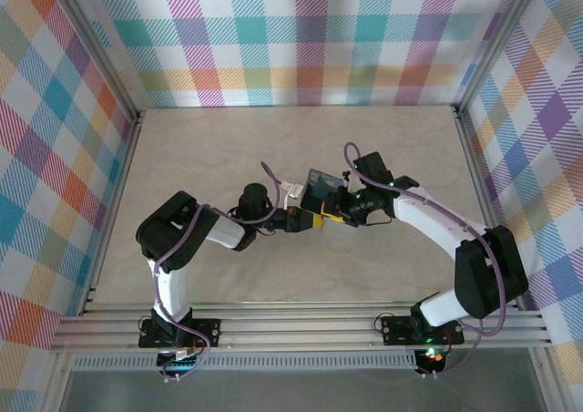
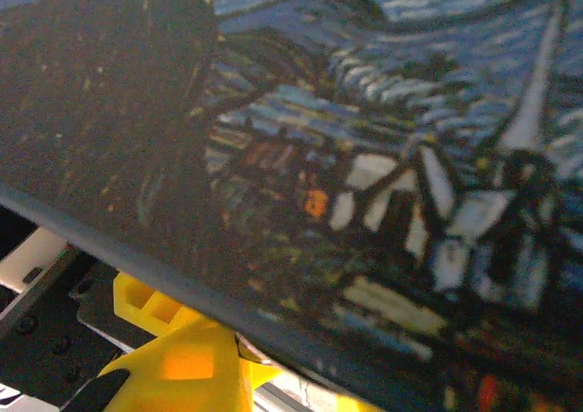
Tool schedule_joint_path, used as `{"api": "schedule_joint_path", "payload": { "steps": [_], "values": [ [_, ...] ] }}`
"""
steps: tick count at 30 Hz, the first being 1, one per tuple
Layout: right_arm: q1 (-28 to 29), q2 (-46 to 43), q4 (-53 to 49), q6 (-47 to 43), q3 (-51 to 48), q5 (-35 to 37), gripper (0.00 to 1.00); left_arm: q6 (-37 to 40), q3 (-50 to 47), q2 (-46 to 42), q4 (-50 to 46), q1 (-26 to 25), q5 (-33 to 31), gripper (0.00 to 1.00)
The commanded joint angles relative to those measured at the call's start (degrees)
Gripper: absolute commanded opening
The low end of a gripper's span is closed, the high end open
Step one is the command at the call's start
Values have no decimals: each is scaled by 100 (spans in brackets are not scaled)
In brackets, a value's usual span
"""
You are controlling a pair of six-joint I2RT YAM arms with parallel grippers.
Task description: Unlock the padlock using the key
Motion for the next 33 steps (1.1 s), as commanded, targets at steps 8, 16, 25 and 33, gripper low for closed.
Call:
{"api": "schedule_joint_path", "payload": {
  "steps": [8, 16, 25, 33],
  "values": [
    [363, 59, -82, 145, -362, -528, 0, 1362, -178, -611, 584, -343, -1375, 0],
    [536, 30, -287, 803, -257, -288, 20, 3719, -667, -1698, -1125, -1424, -3634, 0],
    [628, -112, 37, 1090, -626, -39, 36, 3576, -926, -1237, -701, -1448, -3779, 0],
    [636, -540, 278, 1381, -998, 500, 51, 3405, -1289, -1025, -406, -1474, -3864, 0]
  ]
}}
